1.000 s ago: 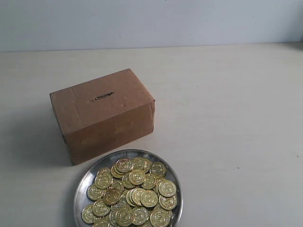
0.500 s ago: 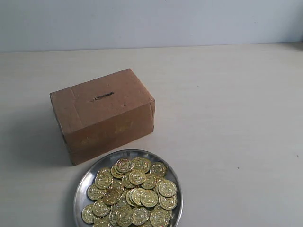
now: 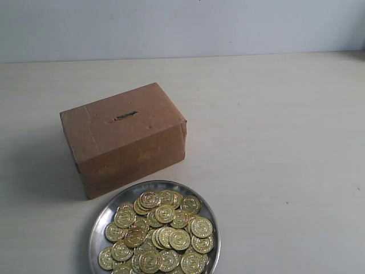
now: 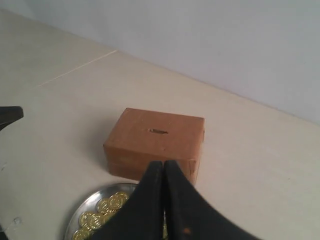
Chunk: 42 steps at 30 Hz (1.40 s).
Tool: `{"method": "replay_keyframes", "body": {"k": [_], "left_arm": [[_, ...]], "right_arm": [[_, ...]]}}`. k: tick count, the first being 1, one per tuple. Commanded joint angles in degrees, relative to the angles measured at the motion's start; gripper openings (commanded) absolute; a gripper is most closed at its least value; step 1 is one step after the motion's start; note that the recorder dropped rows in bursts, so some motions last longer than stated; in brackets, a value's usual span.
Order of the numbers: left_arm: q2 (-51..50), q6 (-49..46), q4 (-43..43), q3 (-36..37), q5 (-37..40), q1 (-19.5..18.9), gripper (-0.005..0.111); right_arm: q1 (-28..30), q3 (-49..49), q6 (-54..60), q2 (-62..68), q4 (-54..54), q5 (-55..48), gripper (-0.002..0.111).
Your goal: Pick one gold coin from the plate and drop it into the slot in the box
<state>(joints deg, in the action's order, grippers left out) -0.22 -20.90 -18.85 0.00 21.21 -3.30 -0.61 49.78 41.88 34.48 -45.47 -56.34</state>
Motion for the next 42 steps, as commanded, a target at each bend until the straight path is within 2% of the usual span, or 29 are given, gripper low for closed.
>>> {"method": "replay_keyframes", "body": {"k": [1,4,8,25,37,42], "left_arm": [[0.2,0.1,0.2,0.0,0.0,-0.1,0.0],[0.2,0.1,0.2,0.0,0.0,-0.1,0.0],[0.2,0.1,0.2,0.0,0.0,-0.1,0.0],[0.2,0.1,0.2,0.0,0.0,-0.1,0.0],[0.2,0.1,0.2,0.0,0.0,-0.1,0.0],[0.2,0.1,0.2,0.0,0.0,-0.1,0.0]], "right_arm": [[0.3,4.3,3.4,8.8,-1.5,-2.5,0.0],[0.3,6.7,3.6,13.9,-2.5,-3.1,0.0],[-2.6,8.9,5.6,19.4,-2.2,-3.2,0.0],[-23.2,11.3,7.6,43.0,9.6,1.3,0.0],[-35.1,11.3,6.2,56.9,18.6,5.1,0.0],[-39.7,11.3,6.8,61.2,20.5,6.8,0.008]]}}
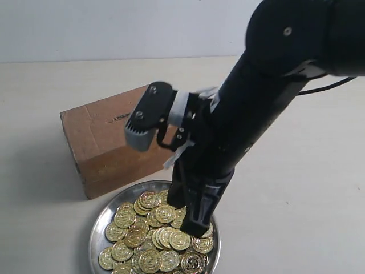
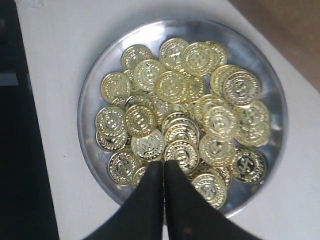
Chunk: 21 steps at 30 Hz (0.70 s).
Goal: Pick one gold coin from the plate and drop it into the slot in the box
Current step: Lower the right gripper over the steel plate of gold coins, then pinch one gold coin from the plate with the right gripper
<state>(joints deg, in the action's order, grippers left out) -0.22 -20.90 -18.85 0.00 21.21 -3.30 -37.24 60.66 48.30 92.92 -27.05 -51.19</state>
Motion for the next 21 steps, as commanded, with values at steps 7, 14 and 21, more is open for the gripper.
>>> {"method": "replay_keyframes", "body": {"k": [7,14,21], "left_arm": [[0.2,0.1,0.2,0.0,0.0,-0.1,0.0],[0.2,0.1,0.2,0.0,0.0,-0.1,0.0],[0.2,0.1,0.2,0.0,0.0,-0.1,0.0]], "right_arm": [[-10.5,0.4,0.7,8.6,6.7,4.8,0.035],[-12.8,0.4,0.6,12.5,7.9,8.7,0.052],[-12.8,0.4,0.6,14.7,7.6,11.7,0.052]]}}
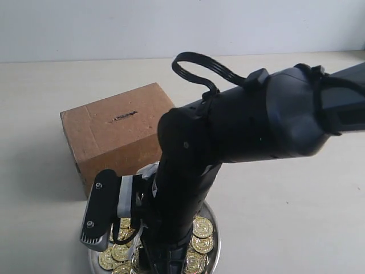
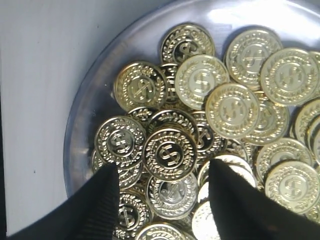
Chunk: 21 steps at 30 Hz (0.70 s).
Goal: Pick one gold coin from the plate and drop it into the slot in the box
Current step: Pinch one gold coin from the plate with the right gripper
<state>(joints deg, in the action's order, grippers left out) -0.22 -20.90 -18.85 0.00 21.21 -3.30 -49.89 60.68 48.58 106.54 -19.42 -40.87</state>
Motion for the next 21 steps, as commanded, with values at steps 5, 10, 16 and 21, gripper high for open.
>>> {"method": "replay_keyframes", "body": {"k": [5,10,16,21], "left_arm": [[0.2,0.1,0.2,0.0,0.0,-0.1,0.0],[0.2,0.1,0.2,0.0,0.0,-0.1,0.0],[0.2,0.1,0.2,0.0,0.0,-0.1,0.0],[0.2,0.1,0.2,0.0,0.0,-0.1,0.0]], "right_arm": [[-0.1,0.4,0.4,3.0,-0.4,2.2,0.052],[-0.1,0.4,0.5,3.6,-1.6,4.0,0.052],[-0.1,0.4,0.5,4.1,-1.6,4.6,0.052],[-0.1,0.4,0.5,4.6,-1.6,5.2,0.052]]}}
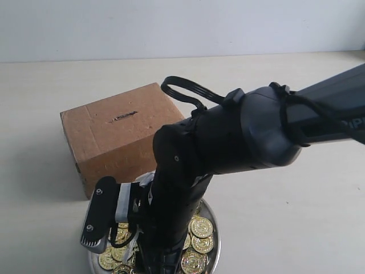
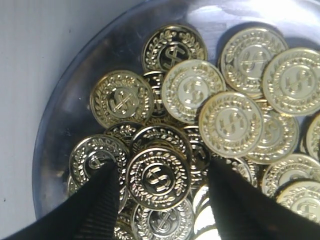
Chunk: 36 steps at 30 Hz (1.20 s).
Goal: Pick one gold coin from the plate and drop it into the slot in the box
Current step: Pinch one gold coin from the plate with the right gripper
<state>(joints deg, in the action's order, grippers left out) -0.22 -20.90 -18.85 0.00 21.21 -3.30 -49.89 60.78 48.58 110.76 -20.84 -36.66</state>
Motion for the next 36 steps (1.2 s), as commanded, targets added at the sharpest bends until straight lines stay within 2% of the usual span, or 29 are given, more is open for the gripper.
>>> {"method": "replay_keyframes", "body": {"k": [1,17,36], "left_arm": [[0.2,0.1,0.2,0.0,0.0,-0.1,0.0],[0.2,0.1,0.2,0.0,0.0,-0.1,0.0],[0.2,0.1,0.2,0.0,0.0,-0.1,0.0]], "right_arm": [[-0.1,0.3,0.5,0.3,-0.2,1.0,0.052],[-0.1,0.3,0.5,0.7,-0.2,-0.4,0.051],[-0.1,0.3,6.5,1.8,-0.1,0.5,0.051]]}}
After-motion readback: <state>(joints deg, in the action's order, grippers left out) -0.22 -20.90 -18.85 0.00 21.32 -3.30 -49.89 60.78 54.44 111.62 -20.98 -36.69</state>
